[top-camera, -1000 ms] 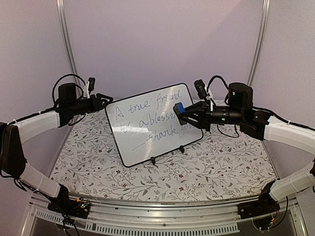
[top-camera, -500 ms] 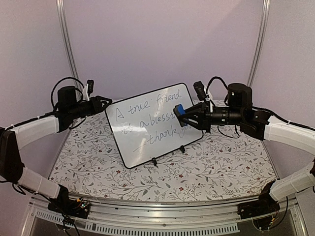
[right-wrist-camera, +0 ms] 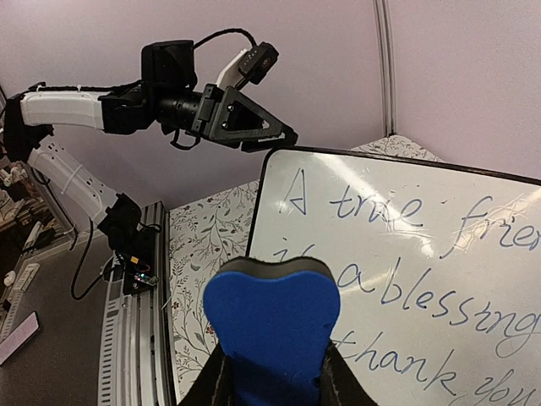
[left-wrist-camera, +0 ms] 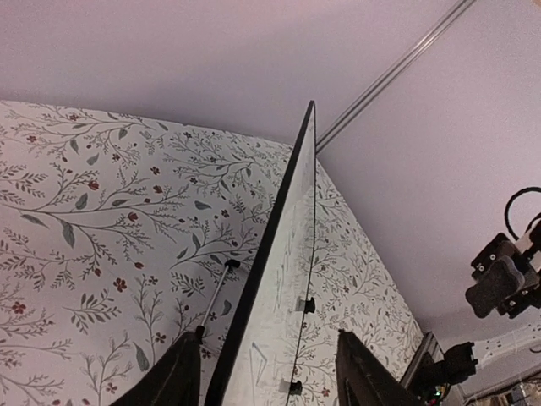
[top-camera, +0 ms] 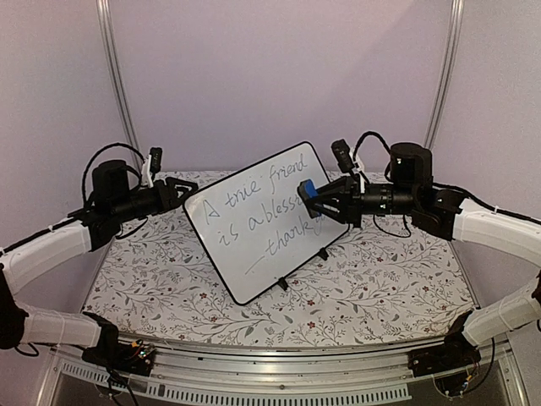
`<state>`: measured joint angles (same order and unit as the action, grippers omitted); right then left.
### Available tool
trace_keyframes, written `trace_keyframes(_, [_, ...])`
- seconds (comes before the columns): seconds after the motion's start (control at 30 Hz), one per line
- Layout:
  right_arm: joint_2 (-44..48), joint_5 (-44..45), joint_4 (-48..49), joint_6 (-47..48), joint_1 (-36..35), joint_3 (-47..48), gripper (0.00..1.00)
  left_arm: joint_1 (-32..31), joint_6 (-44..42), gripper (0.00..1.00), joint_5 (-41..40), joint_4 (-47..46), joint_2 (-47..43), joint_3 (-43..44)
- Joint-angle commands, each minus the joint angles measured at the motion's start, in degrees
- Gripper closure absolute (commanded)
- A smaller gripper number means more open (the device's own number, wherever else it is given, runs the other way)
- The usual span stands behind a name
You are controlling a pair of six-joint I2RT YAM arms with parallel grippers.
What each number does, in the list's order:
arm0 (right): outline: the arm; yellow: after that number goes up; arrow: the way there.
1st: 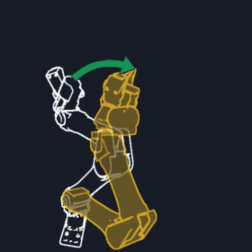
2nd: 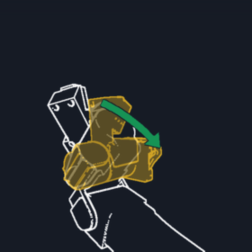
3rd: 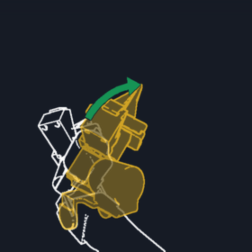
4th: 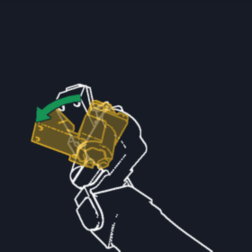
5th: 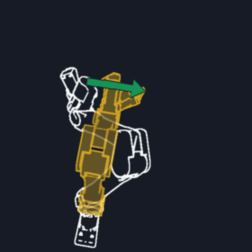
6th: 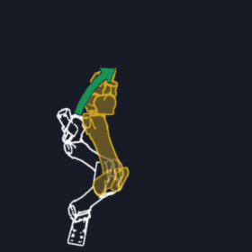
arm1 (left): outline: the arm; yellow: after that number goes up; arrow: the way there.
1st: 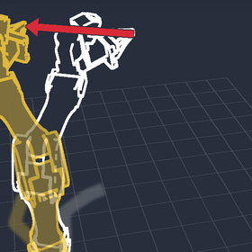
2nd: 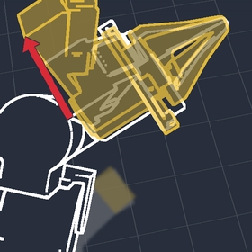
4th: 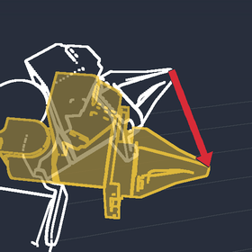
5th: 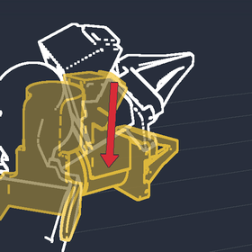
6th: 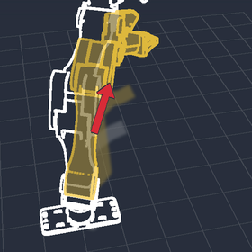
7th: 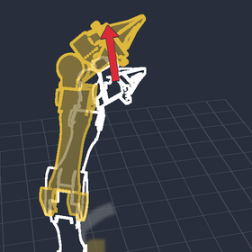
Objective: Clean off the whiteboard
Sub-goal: Move the whiteboard to the center of the board, then hold the whiteboard on the whiteboard stand.
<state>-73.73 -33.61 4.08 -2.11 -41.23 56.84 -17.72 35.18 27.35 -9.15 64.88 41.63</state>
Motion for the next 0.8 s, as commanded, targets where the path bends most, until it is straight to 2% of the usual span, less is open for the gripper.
trace_keyframes(0.0, [-1.5, -0.8, 0.0, -0.4, 0.0, 2.6, 0.89, -1.0, -4.5, 0.38, -6.7, 8.3, -2.1, 4.6])
trace_keyframes(0.1, [-2.3, -1.1, -0.3, -0.7, 0.1, 3.2, 0.90, -0.4, -8.8, 0.19, -14.2, 12.7, -0.6, 7.9])
trace_keyframes(0.17, [-2.4, -1.2, -0.4, -0.9, 0.0, 3.4, 0.90, 0.8, -9.7, 0.15, -15.2, 12.3, 1.6, 9.0])
trace_keyframes(0.27, [-2.4, -1.3, -0.6, -1.0, 0.0, 3.5, 0.90, 1.8, -11.2, 0.14, -10.9, 10.8, 7.3, 12.4])
trace_keyframes(0.4, [-2.2, -1.1, -1.4, -1.1, 0.0, 3.5, 0.90, 1.8, -15.4, 0.15, -6.8, 17.1, 15.7, 21.9])
trace_keyframes(0.47, [-2.1, -0.9, -1.8, -1.0, 0.0, 3.5, 0.90, 1.7, -16.9, 0.16, -3.5, 18.5, 17.6, 24.0])
trace_keyframes(0.77, [-2.1, -1.2, -1.7, -0.9, 0.0, 3.0, 0.90, 1.8, -19.1, 0.19, 4.4, 17.4, 16.7, 20.4])
